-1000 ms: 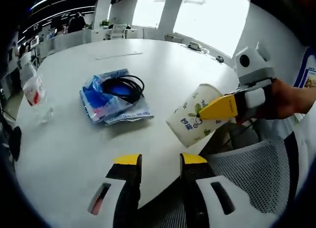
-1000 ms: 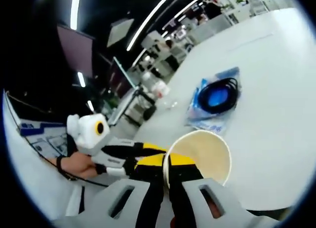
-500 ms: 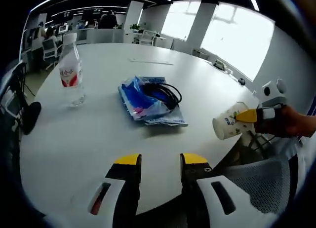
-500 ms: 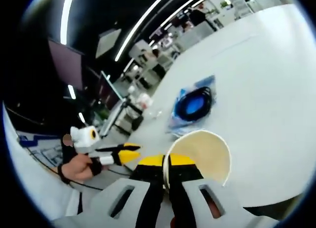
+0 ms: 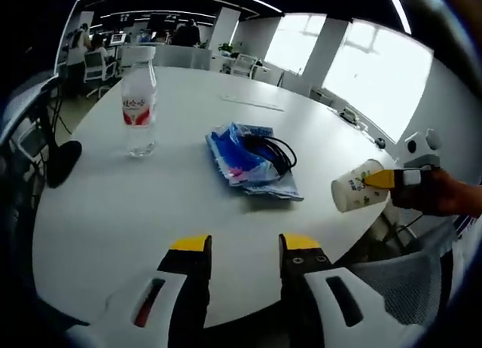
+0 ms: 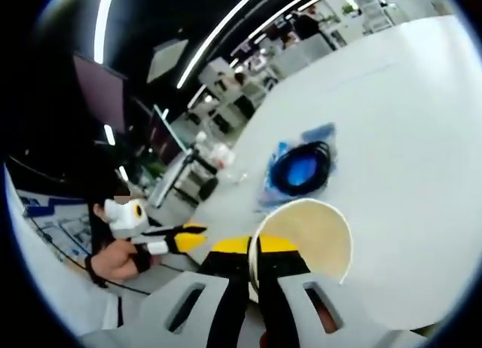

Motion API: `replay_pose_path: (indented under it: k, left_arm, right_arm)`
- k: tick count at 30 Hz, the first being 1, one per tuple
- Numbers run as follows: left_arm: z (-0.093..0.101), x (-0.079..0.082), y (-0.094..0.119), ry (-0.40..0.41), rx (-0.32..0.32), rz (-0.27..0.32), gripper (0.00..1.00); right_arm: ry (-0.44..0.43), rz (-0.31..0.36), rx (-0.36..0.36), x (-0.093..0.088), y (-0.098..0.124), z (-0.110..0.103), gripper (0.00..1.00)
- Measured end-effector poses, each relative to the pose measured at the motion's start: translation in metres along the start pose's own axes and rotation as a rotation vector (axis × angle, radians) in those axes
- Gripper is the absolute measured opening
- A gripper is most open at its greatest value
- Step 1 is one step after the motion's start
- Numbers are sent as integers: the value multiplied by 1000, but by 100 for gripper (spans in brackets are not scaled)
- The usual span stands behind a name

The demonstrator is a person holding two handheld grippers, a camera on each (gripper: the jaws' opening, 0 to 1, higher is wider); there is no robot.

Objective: Arrange the tabletop items into an orderly group along one side of the table until the central work area is clear of visible clutter.

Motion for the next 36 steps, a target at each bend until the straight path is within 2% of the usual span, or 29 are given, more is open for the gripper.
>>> replay_pose_path:
  k: [1,3,7,15,21,30,36]
  left_arm:
    - [-1,-1,1,-33,18,-9,36]
    - [0,-1,1,-46,18,-9,37]
    - [-5,-4,4,-3,17,11,37]
    - [-13,-6,9,-9,31,15,40]
    - [-13,-1,10,-2,28,46,42]
    - [-9,-2,7,-8,5,43,42]
    - [-9,-3,6,-12,-2,42,42]
  right_arm:
    - [9,-6,3,2,-4,-3,0]
    - [29,-20,7,5,-10,-8,0]
    - [84,-59,24,12,-25,-18,0]
    - [182,-133,55,24,-56,-36,0]
    - [267,-187,78,30,-76,-49,0]
    - [376,-252,90,38,-97,-62,0]
    - [447,-304,85,42,-108,-62,0]
Point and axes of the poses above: the point that each gripper's makers call its tool centre point, and the gripper's own axes: y roughly backward along the fingers, z roughly to its right, x roughly out of its top, the point moved 8 cm from there along y, roughly backward along the fingers, and after that the axes turned 7 degrees about -z, right-handed, at the moved point
